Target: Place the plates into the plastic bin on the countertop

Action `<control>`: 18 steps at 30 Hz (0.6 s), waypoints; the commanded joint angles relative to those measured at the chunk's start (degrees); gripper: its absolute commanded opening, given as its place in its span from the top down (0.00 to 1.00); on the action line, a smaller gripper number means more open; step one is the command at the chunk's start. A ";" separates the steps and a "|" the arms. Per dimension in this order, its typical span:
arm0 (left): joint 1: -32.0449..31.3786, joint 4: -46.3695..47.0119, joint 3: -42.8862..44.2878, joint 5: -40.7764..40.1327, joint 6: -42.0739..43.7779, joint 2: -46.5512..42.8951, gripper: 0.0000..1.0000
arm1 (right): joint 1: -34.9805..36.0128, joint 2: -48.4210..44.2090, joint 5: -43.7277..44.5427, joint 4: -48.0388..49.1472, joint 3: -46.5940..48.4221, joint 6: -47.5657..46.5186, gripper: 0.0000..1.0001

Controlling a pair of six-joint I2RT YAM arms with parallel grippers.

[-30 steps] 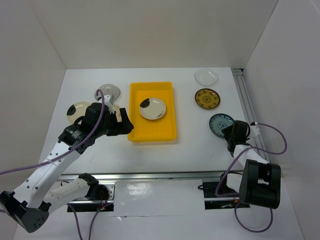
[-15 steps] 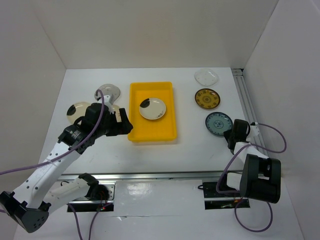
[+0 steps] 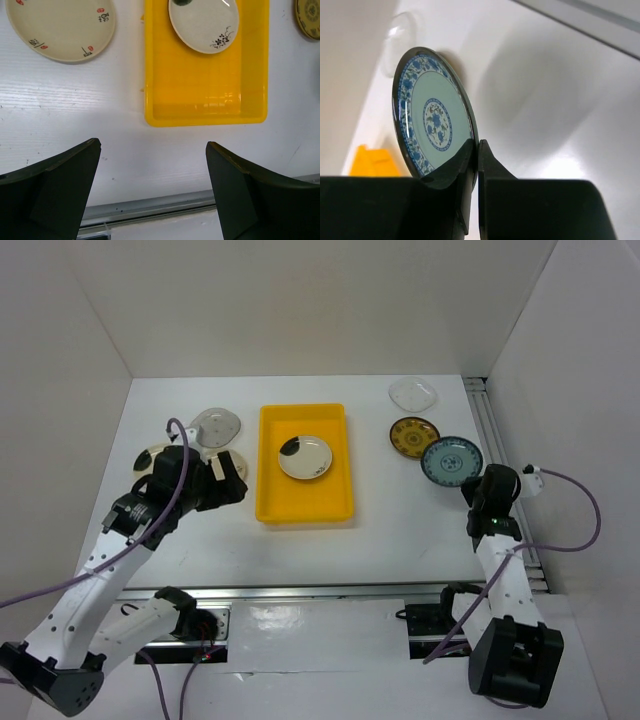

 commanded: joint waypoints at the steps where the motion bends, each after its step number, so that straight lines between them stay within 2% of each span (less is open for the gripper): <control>1: 2.56 0.86 -1.06 1.11 -0.67 -0.60 0.00 | 0.91 0.30 -9.71 4.54 4.48 -3.04 1.00; 3: 4.05 1.39 -1.86 2.24 -1.19 -0.60 0.00 | 2.83 3.38 -16.42 12.07 6.15 -5.23 1.00; 4: 6.32 1.91 -2.64 2.86 -2.32 -0.60 0.00 | 6.06 5.49 -22.37 14.56 7.11 -6.03 1.00; 5: 7.39 1.92 -3.17 2.86 -2.86 -0.60 0.00 | 8.53 10.21 -23.47 15.72 8.69 -6.91 1.00; 6: 8.36 2.44 -4.04 3.39 -3.56 -0.60 0.00 | 11.51 12.43 -23.48 16.42 12.71 -8.05 1.00; 7: 9.15 2.44 -4.05 3.39 -5.13 -0.60 0.00 | 18.15 14.37 -23.48 16.43 14.84 -10.58 1.00; 8: 10.81 2.45 -4.84 2.69 -5.76 -0.60 0.00 | 21.35 17.52 -19.39 16.43 16.95 -11.56 1.00; 10: 13.19 2.45 -5.37 2.07 -7.51 -0.60 0.00 | 27.76 21.31 -18.56 15.91 22.92 -13.93 1.00; 15: 18.98 3.50 -5.29 2.69 -9.36 1.67 0.00 | 34.99 40.18 -17.95 12.48 36.19 -17.28 1.00; 18: 22.50 2.89 -3.80 2.16 -9.37 4.49 0.00 | 35.89 45.29 -17.95 12.47 39.37 -17.99 1.00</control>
